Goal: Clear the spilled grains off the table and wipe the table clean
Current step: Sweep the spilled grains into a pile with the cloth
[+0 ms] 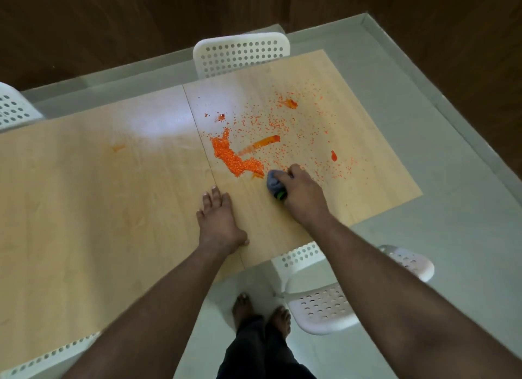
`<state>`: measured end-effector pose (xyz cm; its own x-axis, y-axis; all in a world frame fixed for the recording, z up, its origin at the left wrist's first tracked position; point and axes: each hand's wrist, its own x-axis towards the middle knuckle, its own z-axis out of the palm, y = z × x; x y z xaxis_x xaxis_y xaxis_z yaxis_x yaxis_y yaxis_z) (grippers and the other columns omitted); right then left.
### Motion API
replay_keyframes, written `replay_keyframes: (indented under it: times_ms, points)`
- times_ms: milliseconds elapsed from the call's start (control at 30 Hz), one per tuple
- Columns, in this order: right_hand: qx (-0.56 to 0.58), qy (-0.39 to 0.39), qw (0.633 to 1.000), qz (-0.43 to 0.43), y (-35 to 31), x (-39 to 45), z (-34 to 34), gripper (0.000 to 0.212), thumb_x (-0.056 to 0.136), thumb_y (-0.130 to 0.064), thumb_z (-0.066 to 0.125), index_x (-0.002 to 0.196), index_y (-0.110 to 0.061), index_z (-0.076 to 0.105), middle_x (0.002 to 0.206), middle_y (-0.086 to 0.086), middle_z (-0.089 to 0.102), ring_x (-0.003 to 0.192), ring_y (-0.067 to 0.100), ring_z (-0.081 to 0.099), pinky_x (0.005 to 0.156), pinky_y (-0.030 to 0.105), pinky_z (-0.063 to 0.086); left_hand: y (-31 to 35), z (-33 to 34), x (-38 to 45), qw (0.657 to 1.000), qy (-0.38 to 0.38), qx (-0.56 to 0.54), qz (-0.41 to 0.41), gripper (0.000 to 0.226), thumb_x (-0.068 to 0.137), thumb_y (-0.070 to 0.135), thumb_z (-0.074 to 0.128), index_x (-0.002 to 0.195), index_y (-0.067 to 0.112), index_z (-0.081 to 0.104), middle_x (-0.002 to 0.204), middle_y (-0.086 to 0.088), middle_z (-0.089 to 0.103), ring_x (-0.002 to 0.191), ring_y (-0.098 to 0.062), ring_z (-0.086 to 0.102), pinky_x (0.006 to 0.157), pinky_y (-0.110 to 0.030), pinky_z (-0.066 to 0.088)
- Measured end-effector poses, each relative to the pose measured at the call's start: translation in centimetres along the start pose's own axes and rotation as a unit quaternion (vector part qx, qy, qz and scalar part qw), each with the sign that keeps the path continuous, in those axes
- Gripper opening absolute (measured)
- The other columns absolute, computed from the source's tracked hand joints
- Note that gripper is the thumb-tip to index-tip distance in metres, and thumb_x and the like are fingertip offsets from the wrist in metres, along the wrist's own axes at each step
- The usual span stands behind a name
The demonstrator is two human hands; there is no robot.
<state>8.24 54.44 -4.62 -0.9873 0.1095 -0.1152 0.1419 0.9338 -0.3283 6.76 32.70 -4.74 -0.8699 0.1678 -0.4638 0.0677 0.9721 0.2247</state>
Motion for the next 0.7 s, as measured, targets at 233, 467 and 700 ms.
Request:
replay_keyframes:
  times_ms: [233, 467, 700]
  points:
    - [-0.020, 0.009, 0.999, -0.043, 0.0, -1.3, -3.1, 0.051, 0.094, -0.018, 0.059, 0.144, -0.030, 0.054, 0.121, 0.003, 0.047, 0.105, 0.024, 0.050, 0.074, 0.039, 0.051, 3.3, 0.9, -0.5, 0.997, 0.010, -0.030, 0.068, 0.123, 0.082, 0.049, 0.080, 0.168, 0.012, 0.000, 0.176, -0.012, -0.011, 0.162, -0.031, -0.010, 0.132, -0.049, 0.009]
    - [-0.044, -0.080, 0.993, -0.075, 4.2, -10.2, 0.1, 0.064, 0.070, -0.009, 0.066, 0.132, -0.026, 0.058, 0.125, 0.005, 0.051, 0.103, 0.031, 0.057, 0.053, 0.036, 0.046, 6.6, 2.1, 0.0, 1.000, 0.002, -0.004, 0.028, 0.128, 0.078, 0.068, 0.077, 0.167, 0.014, 0.003, 0.173, -0.019, -0.015, 0.160, -0.041, -0.015, 0.129, -0.060, 0.004]
    - [-0.042, -0.022, 0.997, -0.065, 8.4, 0.7, -2.3, 0.051, 0.091, -0.015, 0.060, 0.141, -0.025, 0.058, 0.126, 0.006, 0.051, 0.111, 0.029, 0.053, 0.069, 0.039, 0.048, 9.7, 3.9, 0.0, 0.997, 0.031, -0.040, -0.052, 0.129, 0.078, 0.059, 0.081, 0.167, 0.011, 0.001, 0.173, -0.018, -0.019, 0.159, -0.037, -0.020, 0.130, -0.057, -0.002]
